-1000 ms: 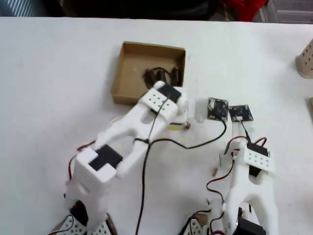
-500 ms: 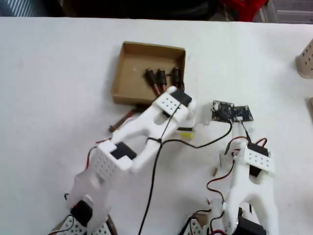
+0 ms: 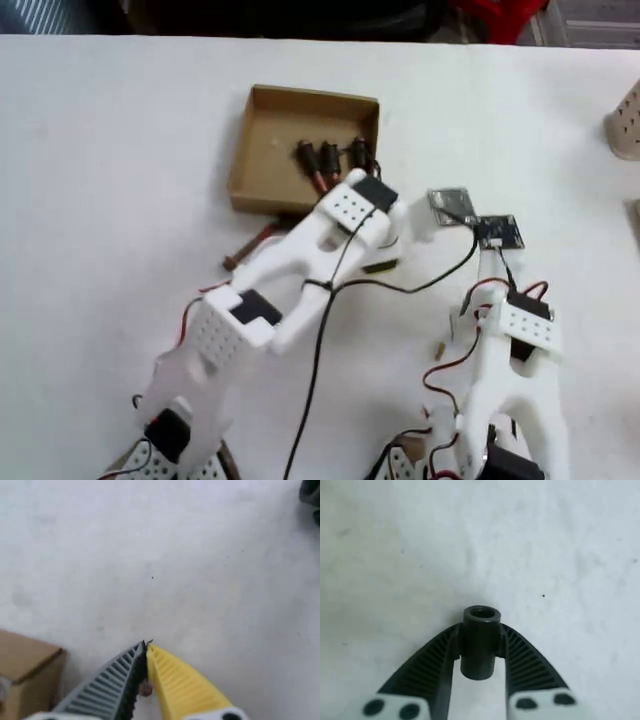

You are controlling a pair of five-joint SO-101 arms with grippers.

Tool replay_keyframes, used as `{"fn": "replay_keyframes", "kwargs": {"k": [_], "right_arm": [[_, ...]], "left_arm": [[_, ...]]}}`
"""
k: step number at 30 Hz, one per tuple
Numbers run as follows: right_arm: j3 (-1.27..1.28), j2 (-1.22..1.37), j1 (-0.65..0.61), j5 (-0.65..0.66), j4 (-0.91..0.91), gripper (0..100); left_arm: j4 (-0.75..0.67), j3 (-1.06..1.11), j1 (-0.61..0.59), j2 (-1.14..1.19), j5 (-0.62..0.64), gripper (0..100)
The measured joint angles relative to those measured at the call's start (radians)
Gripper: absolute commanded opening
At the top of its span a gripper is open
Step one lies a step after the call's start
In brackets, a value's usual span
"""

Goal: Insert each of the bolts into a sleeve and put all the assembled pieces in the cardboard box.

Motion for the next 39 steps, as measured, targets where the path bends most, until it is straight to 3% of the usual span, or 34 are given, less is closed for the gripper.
{"fn": "replay_keyframes", "kwargs": {"k": [6,9,11,14,18,21,26,39], "right_arm": [[0.0,-0.002,-0.005,0.0,0.0,1.7],[0.0,-0.002,-0.002,0.0,0.0,1.7],[0.0,-0.002,-0.002,0.0,0.0,1.7],[0.0,-0.002,-0.002,0.0,0.0,1.7],[0.0,-0.002,-0.002,0.0,0.0,1.7],[0.0,-0.002,-0.002,0.0,0.0,1.7],[0.0,-0.002,-0.002,0.026,0.0,1.7],[0.0,-0.002,-0.002,0.044,0.0,1.7]], "left_arm": [[0.192,-0.253,-0.005,0.002,0.341,2],[0.287,-0.364,0.0,0.002,0.373,4],[0.321,-0.39,-0.005,0.002,0.298,10],[0.328,-0.362,-0.044,0.002,0.075,21],[0.319,-0.213,-0.135,0.002,-0.301,20],[0.259,-0.141,-0.199,0.002,-0.486,20],[0.203,-0.121,-0.233,0.002,-0.589,20],[0.196,-0.11,-0.114,0.002,-0.608,20]]}}
